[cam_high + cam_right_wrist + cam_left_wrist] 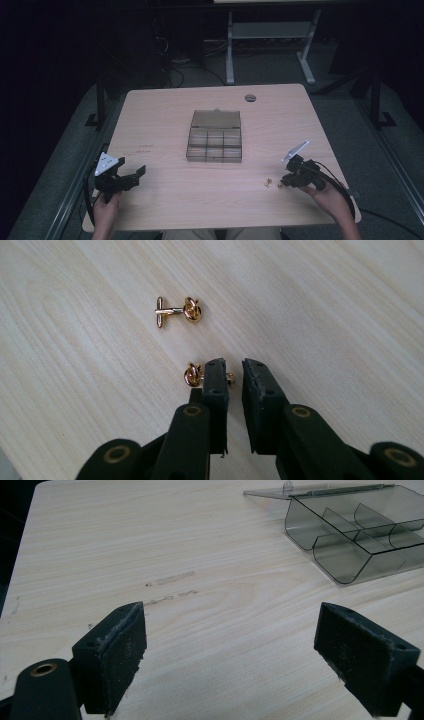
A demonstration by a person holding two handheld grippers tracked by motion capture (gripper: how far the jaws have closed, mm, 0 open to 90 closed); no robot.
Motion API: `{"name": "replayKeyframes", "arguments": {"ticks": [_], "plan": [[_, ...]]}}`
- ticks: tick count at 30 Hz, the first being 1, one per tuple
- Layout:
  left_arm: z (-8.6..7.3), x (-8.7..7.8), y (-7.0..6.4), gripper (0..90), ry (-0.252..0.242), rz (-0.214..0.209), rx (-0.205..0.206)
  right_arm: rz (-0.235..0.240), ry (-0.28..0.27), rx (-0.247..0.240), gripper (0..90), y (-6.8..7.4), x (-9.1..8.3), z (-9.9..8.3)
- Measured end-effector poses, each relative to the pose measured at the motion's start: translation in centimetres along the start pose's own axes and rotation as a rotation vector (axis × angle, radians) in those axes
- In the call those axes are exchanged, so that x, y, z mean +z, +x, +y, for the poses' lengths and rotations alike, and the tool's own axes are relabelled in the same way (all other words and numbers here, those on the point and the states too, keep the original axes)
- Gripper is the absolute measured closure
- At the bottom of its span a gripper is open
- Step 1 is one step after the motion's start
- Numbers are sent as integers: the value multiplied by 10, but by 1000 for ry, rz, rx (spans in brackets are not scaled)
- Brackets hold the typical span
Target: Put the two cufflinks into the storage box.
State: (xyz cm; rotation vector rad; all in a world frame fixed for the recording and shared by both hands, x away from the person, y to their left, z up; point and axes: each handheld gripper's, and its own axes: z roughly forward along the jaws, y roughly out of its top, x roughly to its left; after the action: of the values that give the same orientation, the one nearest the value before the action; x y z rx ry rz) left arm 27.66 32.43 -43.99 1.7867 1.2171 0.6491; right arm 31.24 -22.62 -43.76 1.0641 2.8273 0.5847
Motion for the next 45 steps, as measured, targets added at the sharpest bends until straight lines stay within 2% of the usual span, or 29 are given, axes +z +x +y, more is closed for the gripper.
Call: {"name": "replayKeyframes", "arguments": {"ticks": [6, 20, 27, 33, 45], "plan": [[0, 0, 0, 132, -3, -2, 4, -5, 9, -6, 858, 1, 1, 1], [0, -2, 1, 133, -5, 8, -2, 23, -5, 8, 869, -2, -5, -1], [0, -2, 1, 132, -6, 9, -3, 25, 0, 6, 870, -2, -8, 5], [0, -2, 1, 132, -11, 9, -9, 17, -11, -7, 870, -1, -17, 13], [0, -3, 1, 133, -12, 11, -16, 41, -23, -15, 870, -4, -22, 27]]}}
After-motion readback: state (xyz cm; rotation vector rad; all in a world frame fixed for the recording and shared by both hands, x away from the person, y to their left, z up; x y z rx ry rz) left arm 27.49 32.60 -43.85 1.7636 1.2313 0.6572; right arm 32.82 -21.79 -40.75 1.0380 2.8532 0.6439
